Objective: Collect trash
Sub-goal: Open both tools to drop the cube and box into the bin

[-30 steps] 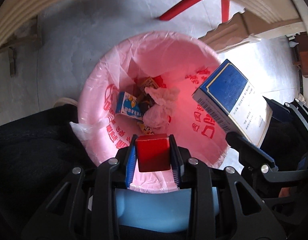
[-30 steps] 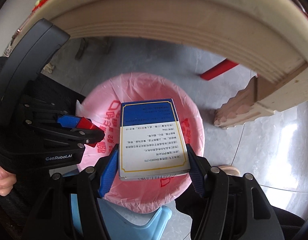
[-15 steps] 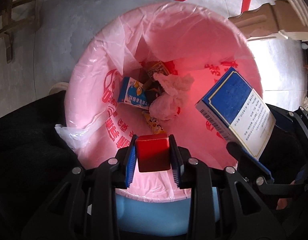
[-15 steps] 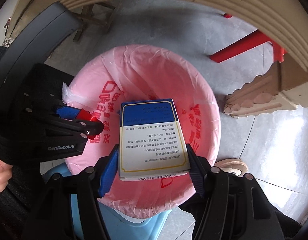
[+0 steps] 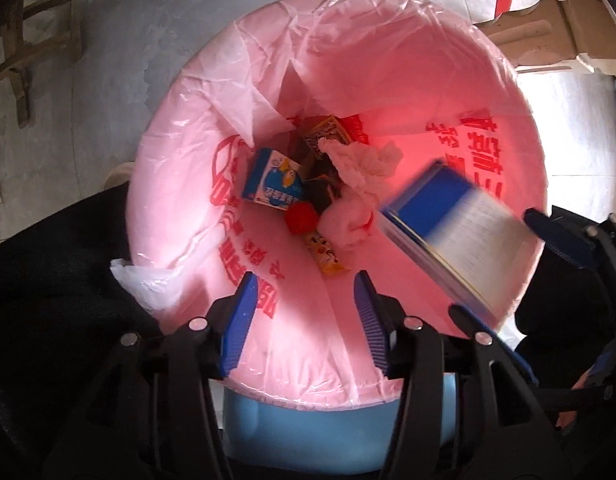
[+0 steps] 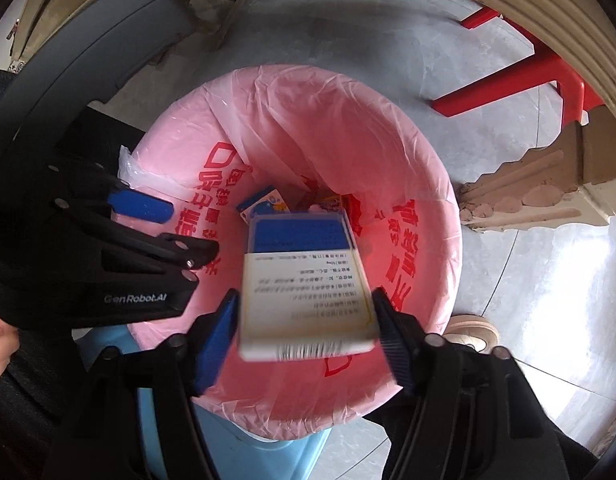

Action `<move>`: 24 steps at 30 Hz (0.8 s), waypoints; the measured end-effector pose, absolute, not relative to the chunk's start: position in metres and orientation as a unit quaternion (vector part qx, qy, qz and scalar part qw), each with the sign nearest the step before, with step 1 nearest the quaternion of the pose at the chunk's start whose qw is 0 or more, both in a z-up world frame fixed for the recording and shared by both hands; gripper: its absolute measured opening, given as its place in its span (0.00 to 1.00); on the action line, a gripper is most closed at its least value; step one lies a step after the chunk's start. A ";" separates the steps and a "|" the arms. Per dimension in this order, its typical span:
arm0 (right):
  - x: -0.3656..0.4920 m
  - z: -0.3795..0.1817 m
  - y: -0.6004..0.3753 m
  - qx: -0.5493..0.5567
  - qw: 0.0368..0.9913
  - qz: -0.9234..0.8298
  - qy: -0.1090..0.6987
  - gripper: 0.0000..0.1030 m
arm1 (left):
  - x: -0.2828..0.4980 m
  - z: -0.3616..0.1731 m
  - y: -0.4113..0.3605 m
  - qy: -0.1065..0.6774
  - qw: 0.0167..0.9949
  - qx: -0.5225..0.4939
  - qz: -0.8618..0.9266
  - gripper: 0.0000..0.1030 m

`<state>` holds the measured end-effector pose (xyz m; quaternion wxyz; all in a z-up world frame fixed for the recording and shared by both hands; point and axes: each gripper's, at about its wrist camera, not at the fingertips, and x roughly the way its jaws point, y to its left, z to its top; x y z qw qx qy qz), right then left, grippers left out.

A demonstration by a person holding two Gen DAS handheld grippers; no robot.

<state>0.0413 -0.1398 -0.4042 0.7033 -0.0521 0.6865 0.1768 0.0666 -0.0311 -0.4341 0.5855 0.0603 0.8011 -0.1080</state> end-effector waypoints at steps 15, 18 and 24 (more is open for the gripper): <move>0.042 -0.402 -0.139 -0.049 0.708 0.171 0.683 0.74 | 0.067 -0.435 -0.033 0.801 0.583 0.098 -0.097 0.53; 0.041 -0.402 -0.140 -0.050 0.710 0.169 0.682 0.74 | 0.069 -0.432 -0.032 0.797 0.587 0.107 -0.090 0.53; 0.038 -0.392 -0.146 -0.057 0.720 0.157 0.674 0.74 | 0.068 -0.419 -0.038 0.776 0.611 0.133 -0.087 0.59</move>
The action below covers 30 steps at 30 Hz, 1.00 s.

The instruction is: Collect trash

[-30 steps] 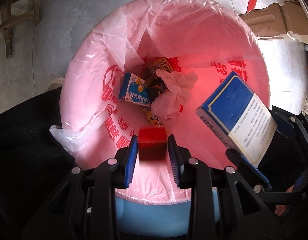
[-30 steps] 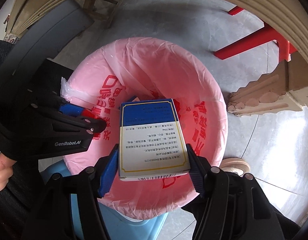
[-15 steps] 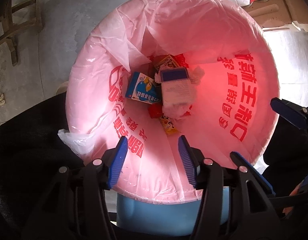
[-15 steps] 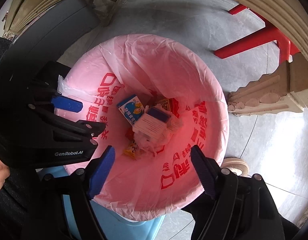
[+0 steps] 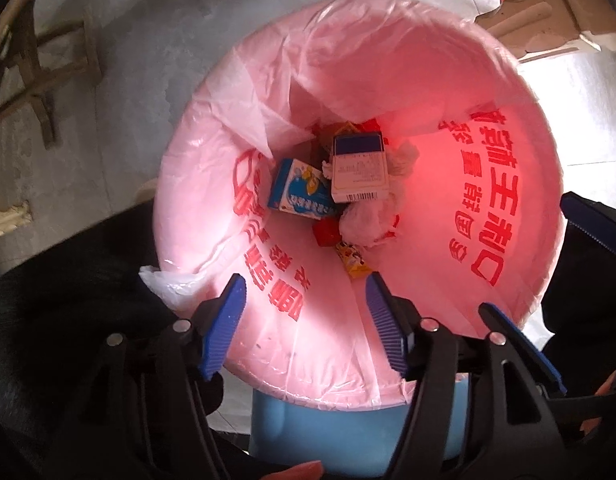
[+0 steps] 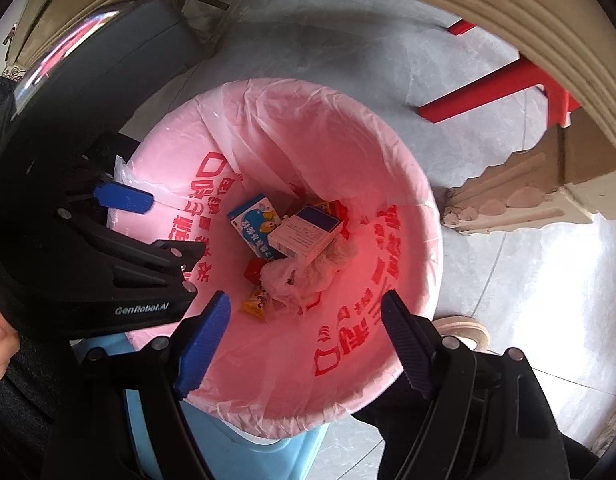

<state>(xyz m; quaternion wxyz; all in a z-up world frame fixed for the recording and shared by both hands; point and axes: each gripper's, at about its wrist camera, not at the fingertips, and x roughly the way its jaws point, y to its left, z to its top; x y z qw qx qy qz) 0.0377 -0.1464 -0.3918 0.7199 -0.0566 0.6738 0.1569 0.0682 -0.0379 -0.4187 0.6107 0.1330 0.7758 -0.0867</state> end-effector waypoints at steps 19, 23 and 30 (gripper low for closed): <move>-0.010 -0.209 -0.216 -0.013 0.878 0.006 0.479 0.75 | 0.014 -0.199 -0.056 0.533 0.835 0.127 -0.055 0.67; -0.023 -0.156 -0.226 0.005 0.912 -0.018 0.411 0.76 | -0.002 -0.148 -0.058 0.483 0.866 0.109 -0.060 0.67; -0.057 -0.069 -0.225 0.002 0.952 -0.049 0.303 0.84 | -0.031 -0.080 -0.068 0.405 0.907 0.098 -0.056 0.67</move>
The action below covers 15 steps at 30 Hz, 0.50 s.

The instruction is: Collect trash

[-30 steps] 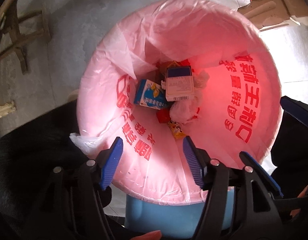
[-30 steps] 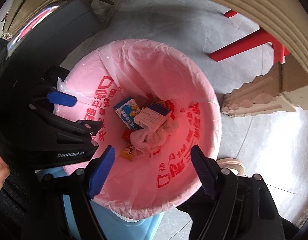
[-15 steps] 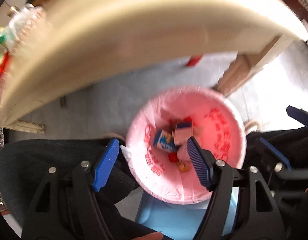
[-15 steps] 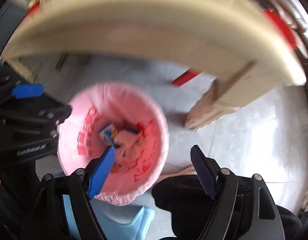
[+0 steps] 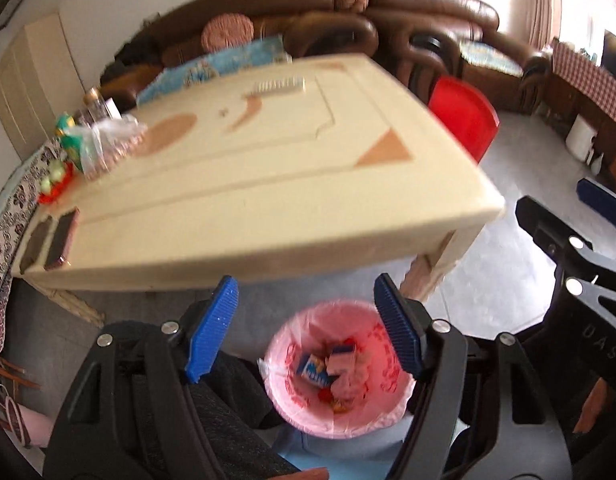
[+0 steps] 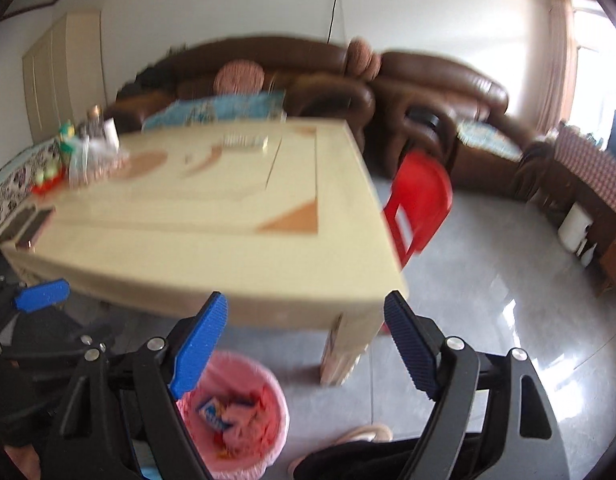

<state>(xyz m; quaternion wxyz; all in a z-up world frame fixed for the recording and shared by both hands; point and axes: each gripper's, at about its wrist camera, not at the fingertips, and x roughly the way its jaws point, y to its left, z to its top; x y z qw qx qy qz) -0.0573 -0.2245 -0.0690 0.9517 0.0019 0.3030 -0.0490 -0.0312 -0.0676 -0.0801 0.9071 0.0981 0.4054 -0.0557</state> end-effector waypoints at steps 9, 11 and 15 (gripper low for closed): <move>-0.102 -0.007 -0.221 0.015 0.972 -0.079 0.220 0.90 | -0.059 -0.035 -0.061 0.346 0.936 0.051 -0.039 0.68; -0.110 -0.002 -0.221 0.015 0.975 -0.085 0.206 0.93 | -0.064 -0.029 -0.062 0.336 0.940 0.050 -0.037 0.68; -0.120 0.007 -0.220 0.016 0.977 -0.089 0.195 0.93 | -0.071 -0.021 -0.061 0.325 0.944 0.045 -0.037 0.69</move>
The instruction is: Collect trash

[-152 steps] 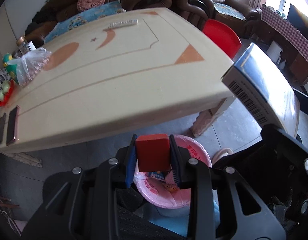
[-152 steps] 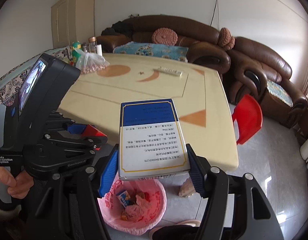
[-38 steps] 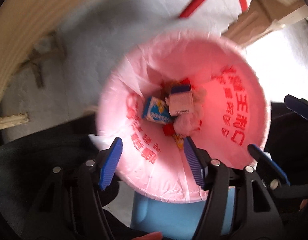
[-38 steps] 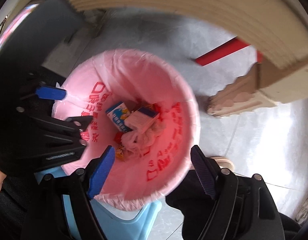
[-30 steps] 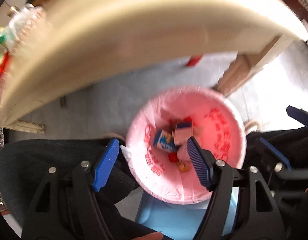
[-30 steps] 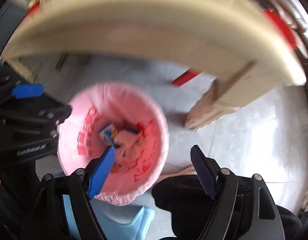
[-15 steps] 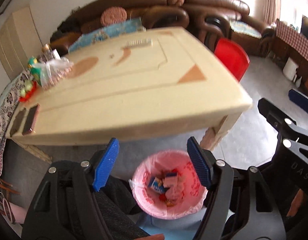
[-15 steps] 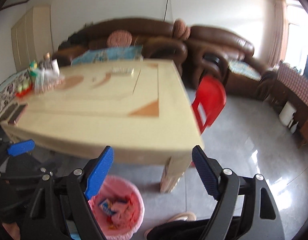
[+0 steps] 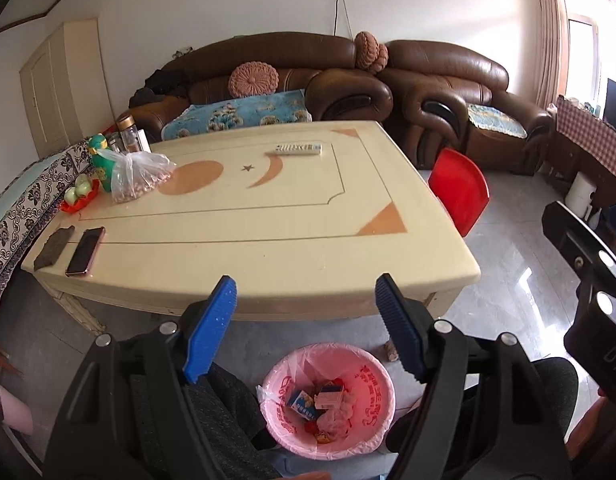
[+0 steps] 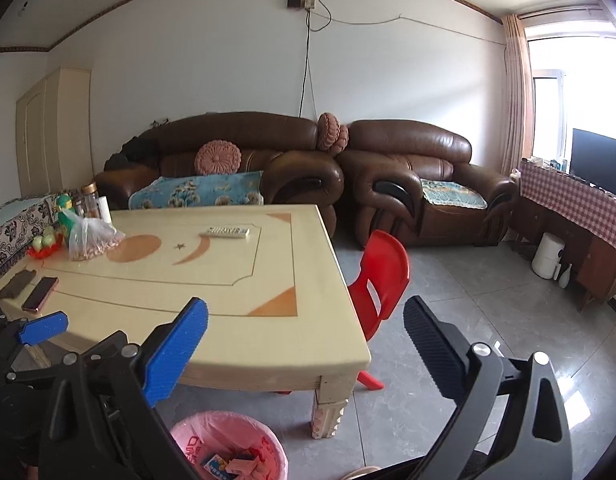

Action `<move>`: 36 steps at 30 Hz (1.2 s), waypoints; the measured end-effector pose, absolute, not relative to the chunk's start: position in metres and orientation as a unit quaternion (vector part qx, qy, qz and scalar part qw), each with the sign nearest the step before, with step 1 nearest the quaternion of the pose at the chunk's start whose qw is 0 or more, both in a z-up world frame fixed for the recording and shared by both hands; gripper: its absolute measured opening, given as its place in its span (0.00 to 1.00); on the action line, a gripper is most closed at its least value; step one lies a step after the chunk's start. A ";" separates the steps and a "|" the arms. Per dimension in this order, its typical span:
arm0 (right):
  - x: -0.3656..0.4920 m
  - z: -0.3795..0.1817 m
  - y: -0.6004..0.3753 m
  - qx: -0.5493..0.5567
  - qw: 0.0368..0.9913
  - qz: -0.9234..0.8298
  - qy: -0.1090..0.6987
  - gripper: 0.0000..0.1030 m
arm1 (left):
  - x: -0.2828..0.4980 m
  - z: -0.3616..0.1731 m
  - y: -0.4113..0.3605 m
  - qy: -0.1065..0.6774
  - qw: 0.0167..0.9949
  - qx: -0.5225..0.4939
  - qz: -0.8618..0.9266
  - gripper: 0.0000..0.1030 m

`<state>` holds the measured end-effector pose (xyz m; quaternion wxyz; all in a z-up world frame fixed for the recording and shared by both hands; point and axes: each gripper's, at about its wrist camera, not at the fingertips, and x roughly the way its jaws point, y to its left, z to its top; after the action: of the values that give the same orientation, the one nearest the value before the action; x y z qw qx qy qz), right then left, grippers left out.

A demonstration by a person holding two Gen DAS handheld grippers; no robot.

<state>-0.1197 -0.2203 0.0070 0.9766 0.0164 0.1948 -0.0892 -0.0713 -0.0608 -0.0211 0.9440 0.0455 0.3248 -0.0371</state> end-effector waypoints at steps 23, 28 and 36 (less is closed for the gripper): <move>-0.123 0.009 -0.216 0.013 0.977 -0.088 0.196 0.93 | -0.081 -0.010 -0.056 0.310 0.949 0.042 -0.032 0.69; -0.122 0.009 -0.215 0.013 0.976 -0.087 0.197 0.93 | -0.081 -0.009 -0.056 0.311 0.949 0.042 -0.032 0.69; -0.122 0.008 -0.214 0.012 0.976 -0.087 0.198 0.93 | -0.080 -0.009 -0.054 0.311 0.949 0.044 -0.032 0.69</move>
<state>-0.1222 -0.2139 0.0078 0.9763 0.0120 0.1977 -0.0869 -0.0799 -0.0542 -0.0088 0.9488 0.0437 0.3112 -0.0320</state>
